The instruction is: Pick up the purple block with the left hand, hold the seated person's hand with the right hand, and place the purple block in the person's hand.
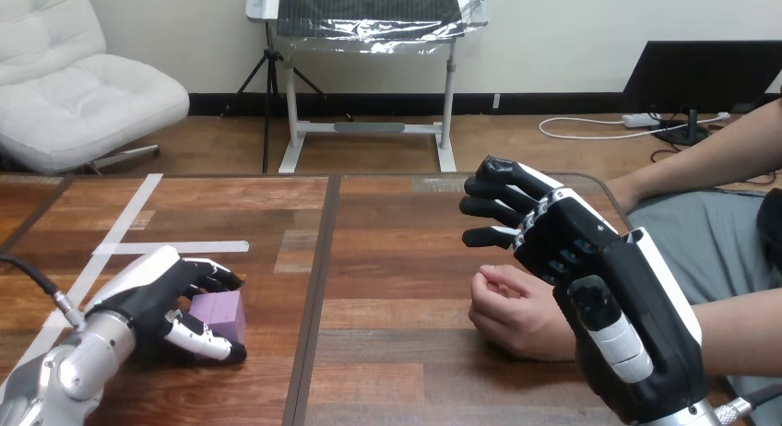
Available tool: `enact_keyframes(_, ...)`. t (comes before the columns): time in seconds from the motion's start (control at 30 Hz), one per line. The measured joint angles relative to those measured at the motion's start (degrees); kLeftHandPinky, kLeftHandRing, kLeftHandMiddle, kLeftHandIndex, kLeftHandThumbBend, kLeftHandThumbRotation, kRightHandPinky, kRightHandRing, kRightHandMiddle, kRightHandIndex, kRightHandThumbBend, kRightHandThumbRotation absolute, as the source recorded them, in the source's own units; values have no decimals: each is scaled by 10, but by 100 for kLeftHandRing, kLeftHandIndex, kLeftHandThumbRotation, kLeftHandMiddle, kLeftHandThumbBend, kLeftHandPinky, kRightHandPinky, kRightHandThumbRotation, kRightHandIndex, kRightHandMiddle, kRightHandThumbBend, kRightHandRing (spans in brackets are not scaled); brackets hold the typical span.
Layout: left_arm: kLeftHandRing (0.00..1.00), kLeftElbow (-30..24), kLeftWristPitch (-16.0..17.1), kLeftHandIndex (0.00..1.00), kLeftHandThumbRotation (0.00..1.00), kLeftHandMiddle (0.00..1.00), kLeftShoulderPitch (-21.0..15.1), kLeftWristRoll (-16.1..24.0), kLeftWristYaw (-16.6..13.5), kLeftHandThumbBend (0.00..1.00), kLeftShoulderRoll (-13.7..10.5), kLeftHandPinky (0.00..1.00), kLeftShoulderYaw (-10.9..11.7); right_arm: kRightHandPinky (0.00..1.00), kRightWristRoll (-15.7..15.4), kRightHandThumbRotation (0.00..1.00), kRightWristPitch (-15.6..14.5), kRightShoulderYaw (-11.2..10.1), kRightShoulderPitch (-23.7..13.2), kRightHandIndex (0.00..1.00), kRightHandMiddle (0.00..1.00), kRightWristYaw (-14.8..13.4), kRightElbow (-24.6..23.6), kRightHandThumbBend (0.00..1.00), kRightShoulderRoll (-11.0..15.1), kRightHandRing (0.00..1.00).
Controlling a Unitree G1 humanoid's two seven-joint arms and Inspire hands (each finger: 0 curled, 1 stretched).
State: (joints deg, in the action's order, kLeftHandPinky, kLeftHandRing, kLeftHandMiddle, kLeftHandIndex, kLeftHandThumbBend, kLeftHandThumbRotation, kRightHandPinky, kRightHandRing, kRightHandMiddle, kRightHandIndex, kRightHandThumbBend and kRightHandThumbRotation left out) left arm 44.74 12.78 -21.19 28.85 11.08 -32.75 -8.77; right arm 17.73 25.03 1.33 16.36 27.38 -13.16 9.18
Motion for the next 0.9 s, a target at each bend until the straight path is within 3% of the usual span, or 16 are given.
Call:
enact_keyframes(0.23, 64, 0, -10, 64, 0, 66, -3, 9, -16, 68, 0, 62, -4, 72, -2, 79, 0, 0, 0, 83, 82, -3, 0, 94, 0, 81)
enact_keyframes(0.57, 51, -1, -20, 57, 0, 57, -3, 9, -31, 64, 0, 45, -4, 73, -2, 80, 0, 0, 0, 83, 83, -4, 0, 93, 0, 82)
enact_keyframes(0.9, 45, -1, -20, 54, 0, 52, -3, 8, -38, 64, 0, 38, -4, 73, -3, 79, 2, 0, 0, 83, 83, -4, 0, 94, 0, 82)
